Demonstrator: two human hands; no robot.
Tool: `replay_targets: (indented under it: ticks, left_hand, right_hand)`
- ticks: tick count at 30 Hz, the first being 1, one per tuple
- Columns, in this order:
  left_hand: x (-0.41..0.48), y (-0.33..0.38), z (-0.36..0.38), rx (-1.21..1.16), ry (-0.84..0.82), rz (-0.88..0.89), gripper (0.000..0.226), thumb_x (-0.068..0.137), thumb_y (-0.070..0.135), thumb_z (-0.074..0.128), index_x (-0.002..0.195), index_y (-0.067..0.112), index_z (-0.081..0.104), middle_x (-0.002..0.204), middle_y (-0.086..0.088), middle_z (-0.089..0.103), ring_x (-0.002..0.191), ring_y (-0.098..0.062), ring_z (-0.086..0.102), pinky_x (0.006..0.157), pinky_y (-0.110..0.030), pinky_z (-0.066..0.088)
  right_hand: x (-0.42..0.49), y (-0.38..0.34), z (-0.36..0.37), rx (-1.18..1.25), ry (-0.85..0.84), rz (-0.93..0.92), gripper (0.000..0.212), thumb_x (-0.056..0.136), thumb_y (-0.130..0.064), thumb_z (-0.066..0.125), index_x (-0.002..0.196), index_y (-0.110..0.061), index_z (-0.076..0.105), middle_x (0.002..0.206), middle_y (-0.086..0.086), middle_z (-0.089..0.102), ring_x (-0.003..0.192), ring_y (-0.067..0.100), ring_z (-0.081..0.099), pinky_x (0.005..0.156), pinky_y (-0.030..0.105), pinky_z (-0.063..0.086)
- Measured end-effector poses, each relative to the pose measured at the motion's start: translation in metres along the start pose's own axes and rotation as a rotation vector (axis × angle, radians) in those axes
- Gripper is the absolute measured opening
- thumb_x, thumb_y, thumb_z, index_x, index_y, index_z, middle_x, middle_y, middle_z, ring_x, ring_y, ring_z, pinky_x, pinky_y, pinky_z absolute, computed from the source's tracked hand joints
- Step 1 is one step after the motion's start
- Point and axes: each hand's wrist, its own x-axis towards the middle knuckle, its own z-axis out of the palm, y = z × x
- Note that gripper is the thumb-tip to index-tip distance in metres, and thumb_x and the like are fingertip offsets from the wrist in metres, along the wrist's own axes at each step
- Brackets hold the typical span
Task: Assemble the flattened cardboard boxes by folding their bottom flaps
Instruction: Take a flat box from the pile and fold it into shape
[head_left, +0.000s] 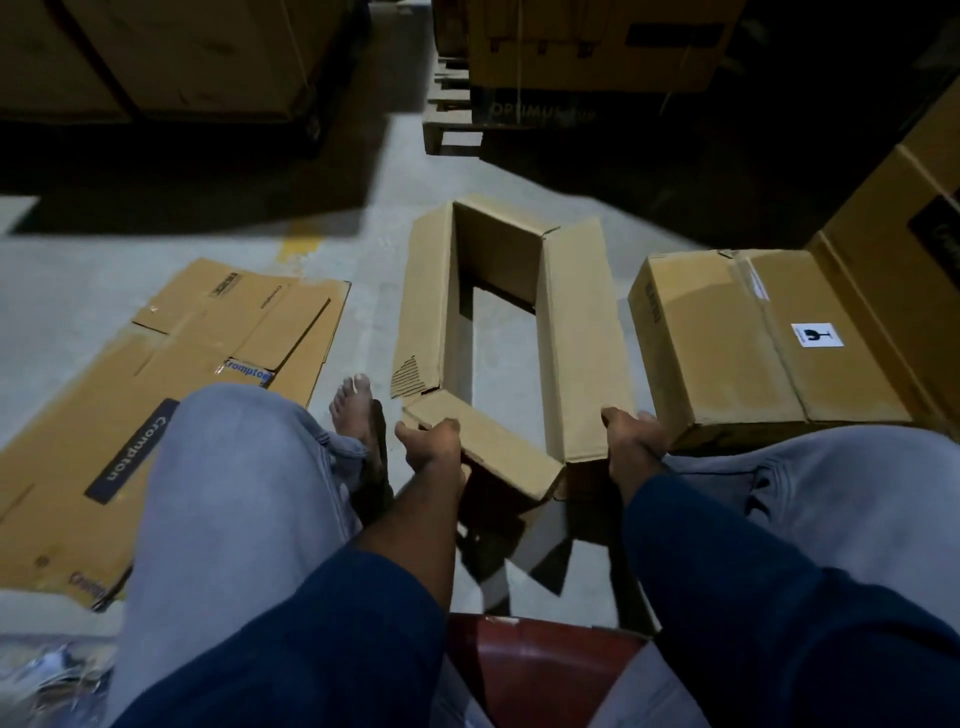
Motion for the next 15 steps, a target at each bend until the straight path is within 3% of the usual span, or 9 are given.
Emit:
replay_targets:
  ticks: [2, 4, 5, 7, 10, 13, 15]
  left_hand:
    - [0.003, -0.005, 0.008, -0.064, -0.141, -0.018, 0.061, 0.076, 0.014, 0.079, 0.133, 0.019, 0.056, 0.12, -0.013, 0.07, 0.099, -0.034, 0.069, 0.085, -0.048, 0.06]
    - [-0.014, -0.001, 0.008, -0.046, -0.288, -0.058, 0.036, 0.085, 0.019, 0.075, 0.118, 0.014, 0.062, 0.107, -0.014, 0.071, 0.092, -0.032, 0.069, 0.075, -0.043, 0.056]
    - [-0.018, -0.002, 0.011, -0.044, -0.358, -0.071, 0.03, 0.09, 0.023, 0.072, 0.116, 0.014, 0.061, 0.106, -0.013, 0.07, 0.092, -0.031, 0.068, 0.074, -0.043, 0.053]
    - [-0.023, -0.003, 0.012, 0.008, -0.429, -0.065, 0.028, 0.092, 0.031, 0.071, 0.114, 0.017, 0.059, 0.109, -0.013, 0.067, 0.097, -0.03, 0.065, 0.078, -0.044, 0.054]
    - [-0.02, -0.005, 0.015, 0.03, -0.478, -0.086, 0.028, 0.091, 0.036, 0.07, 0.113, 0.022, 0.06, 0.118, -0.012, 0.061, 0.108, -0.031, 0.058, 0.088, -0.049, 0.055]
    - [-0.019, 0.001, 0.021, -0.006, -0.485, -0.076, 0.042, 0.088, 0.035, 0.069, 0.128, 0.025, 0.058, 0.123, -0.009, 0.061, 0.112, -0.032, 0.057, 0.085, -0.049, 0.055]
    - [-0.019, 0.01, 0.026, -0.037, -0.492, -0.037, 0.04, 0.088, 0.034, 0.067, 0.127, 0.027, 0.061, 0.12, -0.01, 0.065, 0.109, -0.032, 0.061, 0.08, -0.043, 0.052]
  right_hand:
    - [-0.064, -0.042, -0.023, 0.025, -0.068, -0.066, 0.053, 0.066, -0.053, 0.074, 0.108, -0.021, 0.074, 0.102, -0.003, 0.073, 0.095, 0.026, 0.065, 0.084, 0.039, 0.056]
    - [-0.119, -0.068, -0.04, -0.031, -0.201, -0.239, 0.016, 0.085, -0.033, 0.073, 0.09, -0.018, 0.073, 0.088, -0.001, 0.073, 0.084, 0.024, 0.067, 0.074, 0.037, 0.057]
    - [-0.129, -0.072, -0.04, -0.034, -0.248, -0.319, 0.01, 0.088, -0.03, 0.073, 0.087, -0.02, 0.072, 0.086, -0.001, 0.072, 0.083, 0.022, 0.067, 0.075, 0.038, 0.059]
    - [-0.144, -0.075, -0.038, -0.079, -0.331, -0.427, 0.009, 0.088, -0.028, 0.074, 0.087, -0.02, 0.071, 0.088, -0.001, 0.071, 0.084, 0.02, 0.066, 0.078, 0.038, 0.058]
    - [-0.153, -0.076, -0.035, -0.211, -0.292, -0.523, 0.015, 0.091, -0.026, 0.069, 0.089, -0.012, 0.074, 0.084, 0.004, 0.071, 0.08, 0.023, 0.066, 0.077, 0.039, 0.06]
    - [-0.146, -0.077, -0.04, -0.296, -0.271, -0.614, 0.023, 0.094, -0.025, 0.062, 0.08, -0.011, 0.072, 0.076, 0.005, 0.069, 0.073, 0.024, 0.066, 0.069, 0.036, 0.058]
    - [-0.142, -0.08, -0.043, -0.327, -0.294, -0.668, 0.027, 0.095, -0.023, 0.061, 0.07, -0.011, 0.065, 0.071, 0.006, 0.065, 0.067, 0.022, 0.061, 0.06, 0.028, 0.047]
